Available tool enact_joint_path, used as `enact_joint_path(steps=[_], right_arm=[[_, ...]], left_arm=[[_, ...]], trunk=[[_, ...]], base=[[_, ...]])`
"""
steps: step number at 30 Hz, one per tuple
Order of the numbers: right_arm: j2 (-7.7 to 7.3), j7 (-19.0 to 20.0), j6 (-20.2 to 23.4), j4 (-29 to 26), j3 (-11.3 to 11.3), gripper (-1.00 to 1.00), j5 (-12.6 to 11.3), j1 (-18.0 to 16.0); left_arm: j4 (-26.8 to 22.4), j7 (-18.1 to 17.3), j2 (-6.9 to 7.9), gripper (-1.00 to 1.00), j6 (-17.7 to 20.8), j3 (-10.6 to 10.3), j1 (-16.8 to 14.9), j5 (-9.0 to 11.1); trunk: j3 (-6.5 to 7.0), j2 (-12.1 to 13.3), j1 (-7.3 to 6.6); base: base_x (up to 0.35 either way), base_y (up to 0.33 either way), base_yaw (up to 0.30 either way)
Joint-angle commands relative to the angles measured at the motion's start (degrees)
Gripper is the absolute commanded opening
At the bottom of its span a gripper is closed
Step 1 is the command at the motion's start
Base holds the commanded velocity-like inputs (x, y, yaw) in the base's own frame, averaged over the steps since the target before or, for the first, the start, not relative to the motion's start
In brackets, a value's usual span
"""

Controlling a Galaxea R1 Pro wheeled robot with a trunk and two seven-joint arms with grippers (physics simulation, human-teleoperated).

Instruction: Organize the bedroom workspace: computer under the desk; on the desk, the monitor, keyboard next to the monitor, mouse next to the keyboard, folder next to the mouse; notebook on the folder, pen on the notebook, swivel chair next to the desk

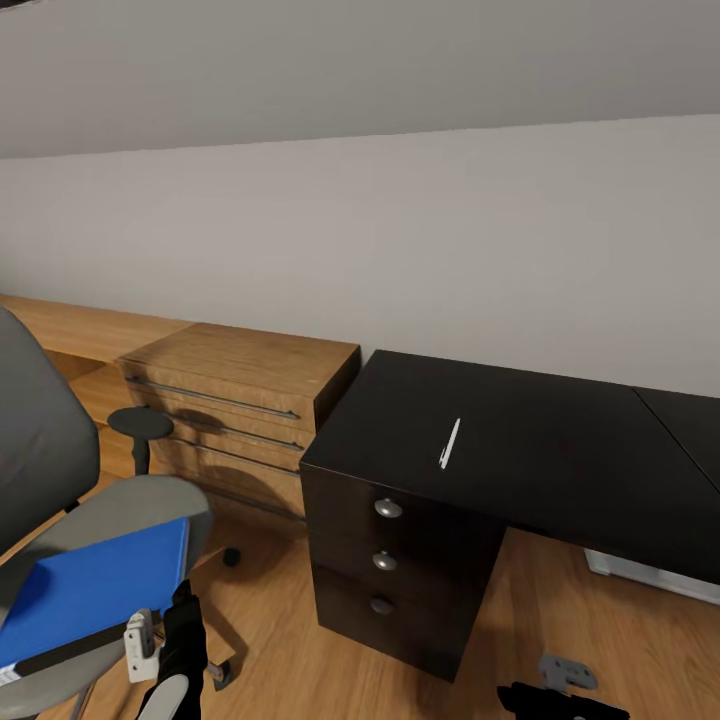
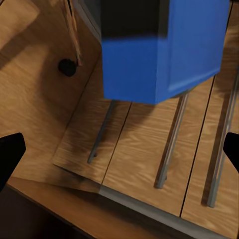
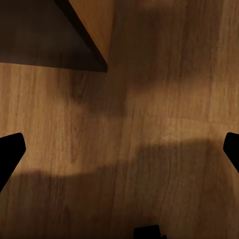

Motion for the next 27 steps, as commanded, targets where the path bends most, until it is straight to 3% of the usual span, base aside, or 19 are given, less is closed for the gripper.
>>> enact_joint_path(steps=[1,23,27], right_arm=[[-0.07,-0.6,0.0,-0.1,0.2,1.0,-0.6,0.0],[-0.07,-0.6,0.0,-0.1,0.2,1.0,-0.6,0.0],[-0.07,-0.6,0.0,-0.1,0.2,1.0,-0.6,0.0]], left_arm=[[-0.1,0.2,0.02,1.0,-0.3,0.0,0.0,0.1],[-0.3,0.2,0.07,1.0,-0.3,0.2,0.4,0.1],[-0.1,0.2,0.05,1.0,-0.3,1.3,0.4,0.2]], trunk=[[-0.06,0.0,-0.01],[-0.06,0.0,-0.01],[-0.06,0.0,-0.01]], base=[[0.009,0.0,0.0],[0.039,0.0,0.0],[0.019,0.0,0.0]])
